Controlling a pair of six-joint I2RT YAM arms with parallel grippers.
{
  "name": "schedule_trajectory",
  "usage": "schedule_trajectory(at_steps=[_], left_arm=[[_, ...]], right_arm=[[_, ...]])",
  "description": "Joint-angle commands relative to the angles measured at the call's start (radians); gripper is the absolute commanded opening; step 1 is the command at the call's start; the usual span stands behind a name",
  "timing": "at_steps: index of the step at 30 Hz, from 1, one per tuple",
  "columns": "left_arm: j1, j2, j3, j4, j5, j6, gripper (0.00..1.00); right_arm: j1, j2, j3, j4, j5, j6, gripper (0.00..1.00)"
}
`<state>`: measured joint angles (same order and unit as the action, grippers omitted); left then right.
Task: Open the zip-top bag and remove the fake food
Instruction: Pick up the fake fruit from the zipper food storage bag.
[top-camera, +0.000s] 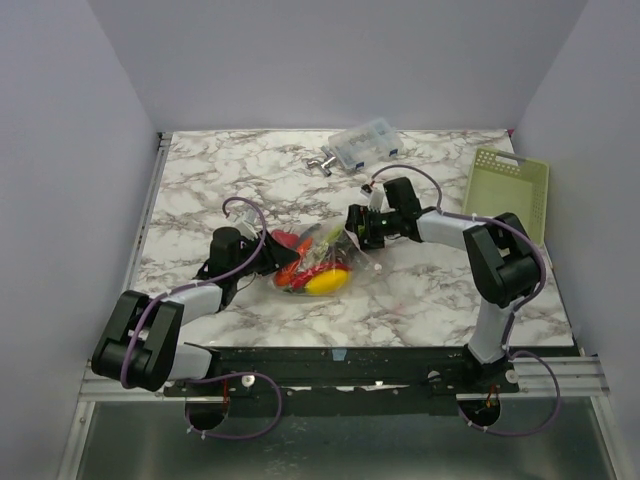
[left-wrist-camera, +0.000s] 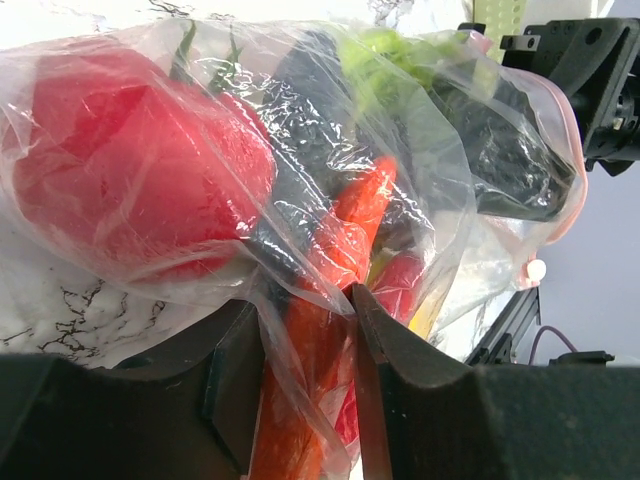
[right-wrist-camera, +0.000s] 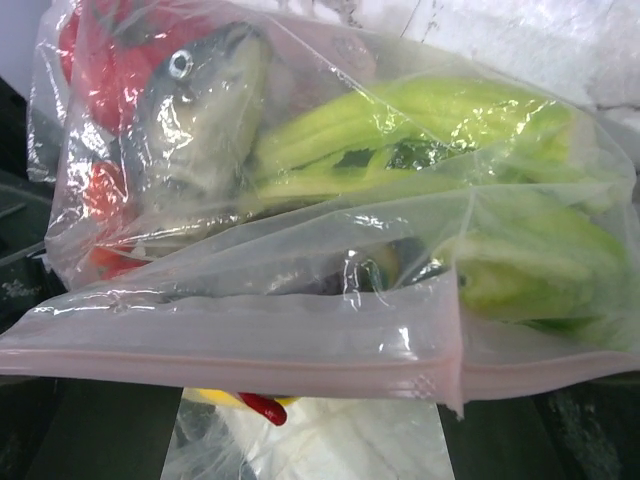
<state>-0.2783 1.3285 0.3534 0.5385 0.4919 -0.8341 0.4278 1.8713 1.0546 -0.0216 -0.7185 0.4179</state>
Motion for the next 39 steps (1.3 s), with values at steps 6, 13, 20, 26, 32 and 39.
schedule_trajectory(at_steps=[6, 13, 20, 26, 32, 39], left_arm=[[-0.019, 0.051, -0.021, -0.141, 0.001, 0.041, 0.25], [-0.019, 0.031, -0.023, -0.160, -0.025, 0.040, 0.24], [-0.015, -0.010, -0.022, -0.201, -0.065, 0.054, 0.24], [-0.002, -0.043, -0.025, -0.226, -0.081, 0.065, 0.24], [0.020, -0.069, -0.032, -0.256, -0.095, 0.089, 0.24], [0.044, -0.072, -0.025, -0.267, -0.086, 0.107, 0.24]], right_arm=[[0.062, 0.077, 0.061, -0.055, 0.092, -0.034, 0.90], [0.067, 0.019, 0.020, -0.053, 0.145, -0.052, 0.78], [0.065, -0.076, -0.024, -0.060, 0.200, -0.089, 0.85], [0.042, -0.132, -0.046, -0.064, 0.193, -0.104, 0.55], [0.022, -0.222, -0.081, -0.069, 0.162, -0.152, 0.51], [-0.007, -0.318, -0.124, -0.063, 0.153, -0.197, 0.50]])
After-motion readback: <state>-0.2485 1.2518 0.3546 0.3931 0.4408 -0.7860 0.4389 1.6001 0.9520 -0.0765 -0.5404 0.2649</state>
